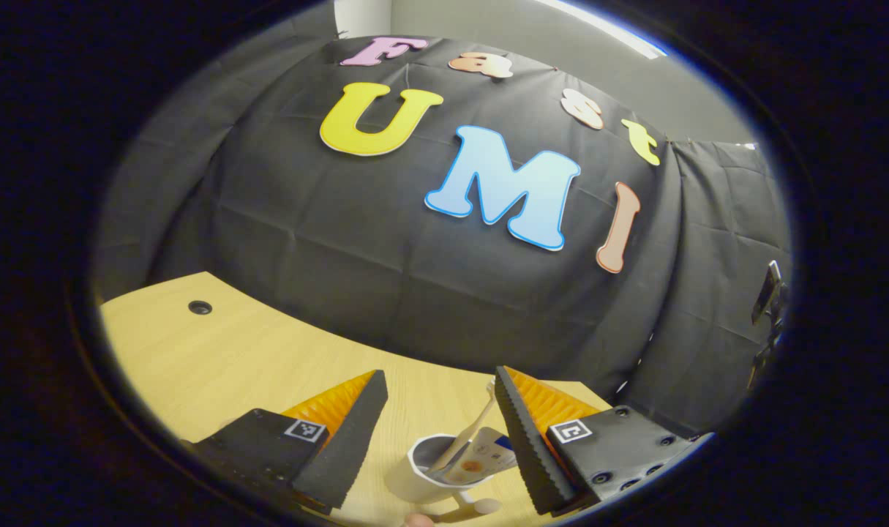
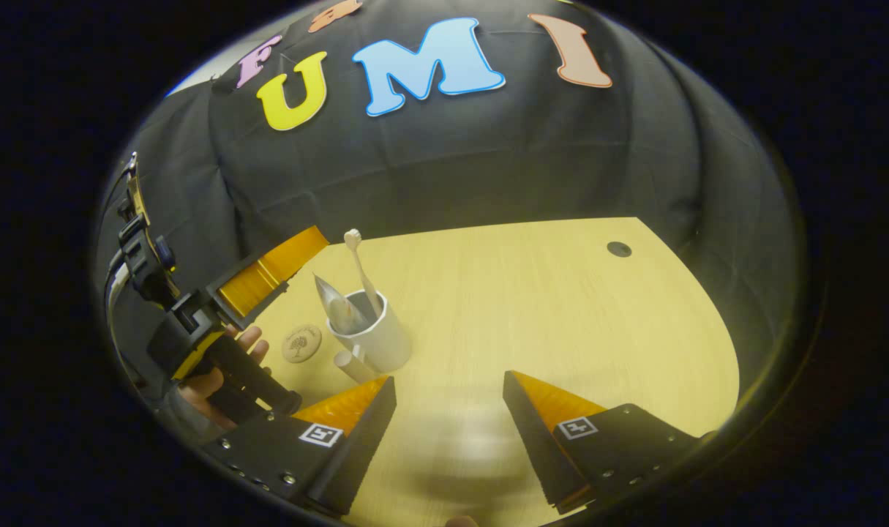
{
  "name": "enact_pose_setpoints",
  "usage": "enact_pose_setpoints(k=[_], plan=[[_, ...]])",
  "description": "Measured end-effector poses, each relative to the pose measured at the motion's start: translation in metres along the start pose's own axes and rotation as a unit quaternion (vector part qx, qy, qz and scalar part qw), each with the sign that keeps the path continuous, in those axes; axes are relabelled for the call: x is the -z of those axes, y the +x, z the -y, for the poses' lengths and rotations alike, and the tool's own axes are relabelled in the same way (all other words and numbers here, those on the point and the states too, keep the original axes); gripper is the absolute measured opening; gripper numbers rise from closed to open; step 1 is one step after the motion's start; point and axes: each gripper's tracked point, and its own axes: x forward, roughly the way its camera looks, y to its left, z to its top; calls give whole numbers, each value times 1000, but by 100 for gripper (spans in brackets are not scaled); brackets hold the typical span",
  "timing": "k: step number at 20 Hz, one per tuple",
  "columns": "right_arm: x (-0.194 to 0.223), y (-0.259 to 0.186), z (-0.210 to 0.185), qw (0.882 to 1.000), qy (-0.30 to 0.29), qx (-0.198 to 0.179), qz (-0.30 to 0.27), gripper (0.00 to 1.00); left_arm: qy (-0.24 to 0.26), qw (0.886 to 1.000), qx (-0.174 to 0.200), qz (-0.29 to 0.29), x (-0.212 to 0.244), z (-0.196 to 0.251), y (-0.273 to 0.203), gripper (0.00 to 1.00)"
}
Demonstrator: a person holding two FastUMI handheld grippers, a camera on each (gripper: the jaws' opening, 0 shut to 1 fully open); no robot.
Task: Put the toothbrush and toothpaste on the desktop into the cup, then pick up the cup and place it on the coaster on the desktop.
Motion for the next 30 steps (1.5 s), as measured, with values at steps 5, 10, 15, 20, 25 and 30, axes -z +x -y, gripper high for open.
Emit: enact_pose_setpoints(k=[5, 10, 15, 20, 25, 30], plan=[[-6, 6, -23, 1000, -8, -16, 0, 91, 9, 1000, -17, 2, -22, -18, -20, 97], [-2, 19, -52, 999, -29, -32, -19, 91, 33, 999, -29, -8, -36, -36, -41, 97], [2, 36, -78, 997, -50, -44, -41, 91, 55, 997, -53, -19, -44, -68, -63, 96], [13, 61, -90, 994, -70, -38, -75, 91, 49, 995, -78, -30, -48, -99, -87, 97], [26, 86, -95, 988, -78, -29, -130, 91, 39, 993, -106, -39, -45, -131, -112, 97], [34, 112, -87, 982, -82, 3, -173, 91, 29, 989, -133, -54, -35, -160, -128, 97]])
